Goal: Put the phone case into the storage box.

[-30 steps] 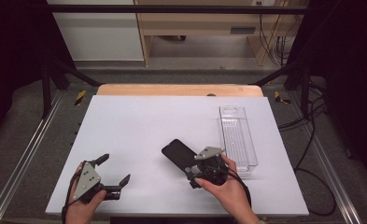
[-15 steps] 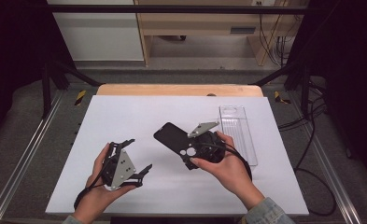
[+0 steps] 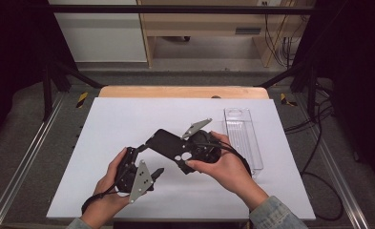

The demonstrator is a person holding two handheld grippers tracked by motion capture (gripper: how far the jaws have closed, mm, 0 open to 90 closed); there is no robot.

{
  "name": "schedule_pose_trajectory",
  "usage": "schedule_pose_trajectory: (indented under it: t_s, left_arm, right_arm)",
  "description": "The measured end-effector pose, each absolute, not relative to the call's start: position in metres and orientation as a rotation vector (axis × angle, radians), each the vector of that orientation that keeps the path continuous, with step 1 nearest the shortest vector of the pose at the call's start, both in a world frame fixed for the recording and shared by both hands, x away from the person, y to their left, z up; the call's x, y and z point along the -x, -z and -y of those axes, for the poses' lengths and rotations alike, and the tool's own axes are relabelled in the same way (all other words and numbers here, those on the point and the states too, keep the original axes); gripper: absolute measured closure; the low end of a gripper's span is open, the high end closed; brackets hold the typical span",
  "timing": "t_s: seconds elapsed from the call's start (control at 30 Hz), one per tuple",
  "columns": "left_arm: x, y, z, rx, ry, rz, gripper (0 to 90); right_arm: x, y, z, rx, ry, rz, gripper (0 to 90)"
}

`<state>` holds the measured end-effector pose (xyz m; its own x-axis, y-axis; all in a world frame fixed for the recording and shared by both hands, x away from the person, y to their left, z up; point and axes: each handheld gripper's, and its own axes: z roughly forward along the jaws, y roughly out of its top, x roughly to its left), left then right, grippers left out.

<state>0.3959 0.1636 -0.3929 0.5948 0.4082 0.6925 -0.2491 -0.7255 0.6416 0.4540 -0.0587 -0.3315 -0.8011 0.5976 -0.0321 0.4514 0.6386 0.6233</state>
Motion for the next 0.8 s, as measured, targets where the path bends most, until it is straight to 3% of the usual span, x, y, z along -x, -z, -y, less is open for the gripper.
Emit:
schedule_pose_trajectory:
  t_s: [0.3, 0.8]
  left_arm:
    - [-0.393, 0.395, -0.163, -2.083, -1.285, -0.046, 33.4]
    - [-0.395, 0.41, -0.162, -2.101, -1.322, -0.03, 48.5]
  right_arm:
    - [-0.452, 0.325, 0.053, -0.846, -0.927, -2.662, 16.4]
    - [-0.448, 0.325, 0.044, -0.808, -0.915, -2.696, 16.4]
